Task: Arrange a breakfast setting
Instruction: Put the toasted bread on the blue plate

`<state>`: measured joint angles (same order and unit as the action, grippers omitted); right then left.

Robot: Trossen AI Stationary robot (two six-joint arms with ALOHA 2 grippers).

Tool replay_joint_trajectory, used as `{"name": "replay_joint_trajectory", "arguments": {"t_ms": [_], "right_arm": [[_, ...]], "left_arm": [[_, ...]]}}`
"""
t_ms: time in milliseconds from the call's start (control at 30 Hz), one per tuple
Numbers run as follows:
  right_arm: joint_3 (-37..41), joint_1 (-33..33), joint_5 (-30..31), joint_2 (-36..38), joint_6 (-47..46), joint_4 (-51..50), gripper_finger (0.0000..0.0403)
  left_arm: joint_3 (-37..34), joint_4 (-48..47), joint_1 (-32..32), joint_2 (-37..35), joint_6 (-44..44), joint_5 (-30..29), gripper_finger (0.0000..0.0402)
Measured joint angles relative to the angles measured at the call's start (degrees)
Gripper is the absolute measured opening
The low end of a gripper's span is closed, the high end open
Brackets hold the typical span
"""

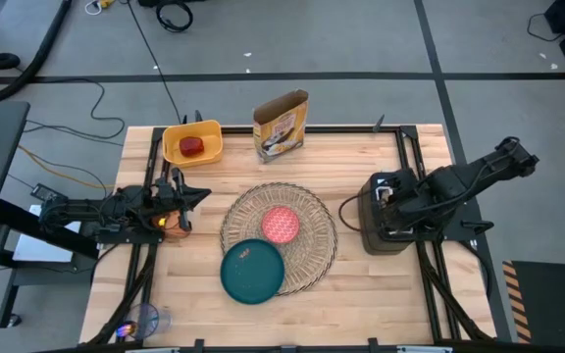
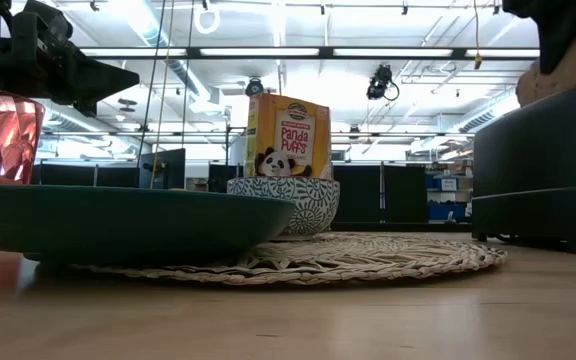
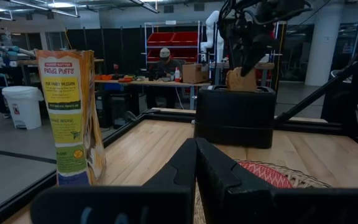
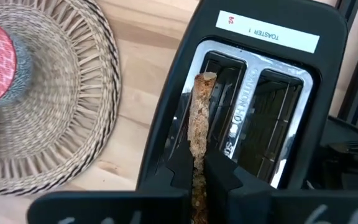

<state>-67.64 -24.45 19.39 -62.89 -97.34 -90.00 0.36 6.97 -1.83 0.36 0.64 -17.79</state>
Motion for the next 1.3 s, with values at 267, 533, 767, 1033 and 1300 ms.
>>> {"name": "replay_joint_trajectory", "arguments": {"t_ms": [267,533,767,1033,1300], "right_arm": [[0.0,0.0,-1.3,4.0,0.2,0.0,0.0019],[0.0,0.2,-1.5,9.8,0.9,0.0,0.0019],[0.0,2.1,-4.5,15.6,1.1,0.0,0.0018],[-2.3,2.3,-3.5,21.0,3.2,0.6,0.0018],[-3.3,2.3,1.0,16.3,22.7,30.6,0.0018]], "left_arm": [[0.0,0.0,0.0,0.0,0.0,0.0,0.0016],[0.0,0.0,0.0,0.0,0.0,0.0,0.0016],[0.0,0.0,0.0,0.0,0.0,0.0,0.0016],[0.0,0.0,0.0,0.0,0.0,0.0,0.0016],[0.0,0.0,0.0,0.0,0.0,0.0,0.0016]]}}
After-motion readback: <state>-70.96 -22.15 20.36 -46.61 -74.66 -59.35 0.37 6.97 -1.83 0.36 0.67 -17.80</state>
